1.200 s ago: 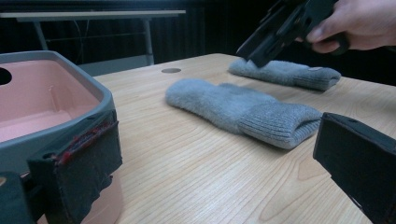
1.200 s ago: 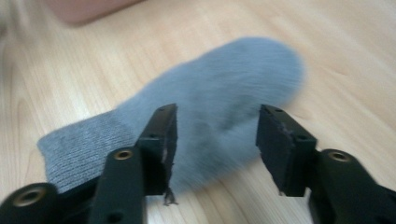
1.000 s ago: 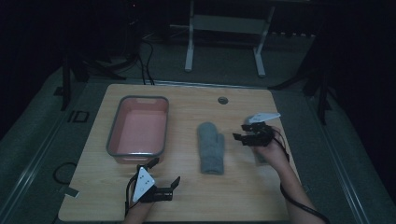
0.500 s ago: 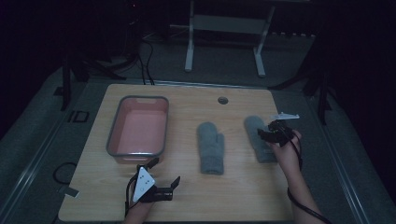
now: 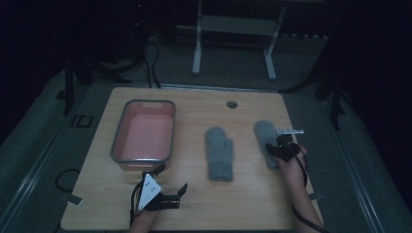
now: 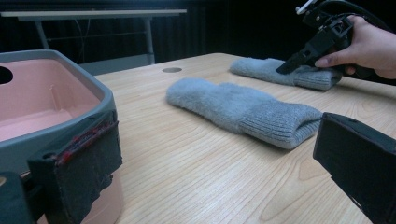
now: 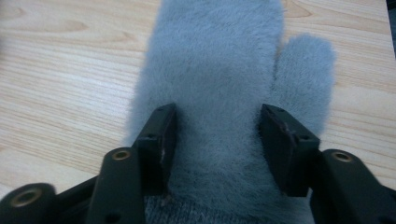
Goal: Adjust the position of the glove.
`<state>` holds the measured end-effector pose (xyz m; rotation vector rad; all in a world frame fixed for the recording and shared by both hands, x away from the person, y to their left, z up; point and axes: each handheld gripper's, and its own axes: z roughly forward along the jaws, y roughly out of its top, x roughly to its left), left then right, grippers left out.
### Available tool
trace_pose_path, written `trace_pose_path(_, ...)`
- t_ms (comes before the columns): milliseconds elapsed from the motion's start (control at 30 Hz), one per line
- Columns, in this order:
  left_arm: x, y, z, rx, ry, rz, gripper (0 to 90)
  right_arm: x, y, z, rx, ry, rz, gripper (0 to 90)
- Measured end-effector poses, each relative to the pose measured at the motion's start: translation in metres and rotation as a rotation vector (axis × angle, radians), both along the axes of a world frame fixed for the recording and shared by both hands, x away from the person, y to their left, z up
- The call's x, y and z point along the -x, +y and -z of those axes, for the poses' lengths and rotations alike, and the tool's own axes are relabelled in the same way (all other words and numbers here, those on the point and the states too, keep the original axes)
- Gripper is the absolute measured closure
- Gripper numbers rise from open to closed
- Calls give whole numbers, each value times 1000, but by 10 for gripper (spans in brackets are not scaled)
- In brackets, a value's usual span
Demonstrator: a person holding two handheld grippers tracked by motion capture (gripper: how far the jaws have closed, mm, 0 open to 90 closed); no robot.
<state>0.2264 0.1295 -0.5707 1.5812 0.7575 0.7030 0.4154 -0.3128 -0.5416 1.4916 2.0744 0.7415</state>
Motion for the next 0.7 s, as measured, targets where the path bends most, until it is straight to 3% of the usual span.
trace_pose_path(167, 0, 0, 0, -2, 0, 0, 13, 0, 3, 0, -7, 3, -5, 670)
trace_pose_path(300, 0, 0, 0, 0, 1, -2, 13, 3, 0, 0, -75, -6, 48, 799)
trace_pose_path(400, 0, 0, 0, 2, 2, -2, 13, 5, 2, -4, -95, 11, 91, 819)
trace_pose_path(433, 0, 0, 0, 2, 1, -2, 13, 9, 5, -12, -107, -8, 126, 824)
trace_pose_path(700, 0, 0, 0, 2, 4, -4, 13, 26, 26, -35, -141, -46, 170, 826)
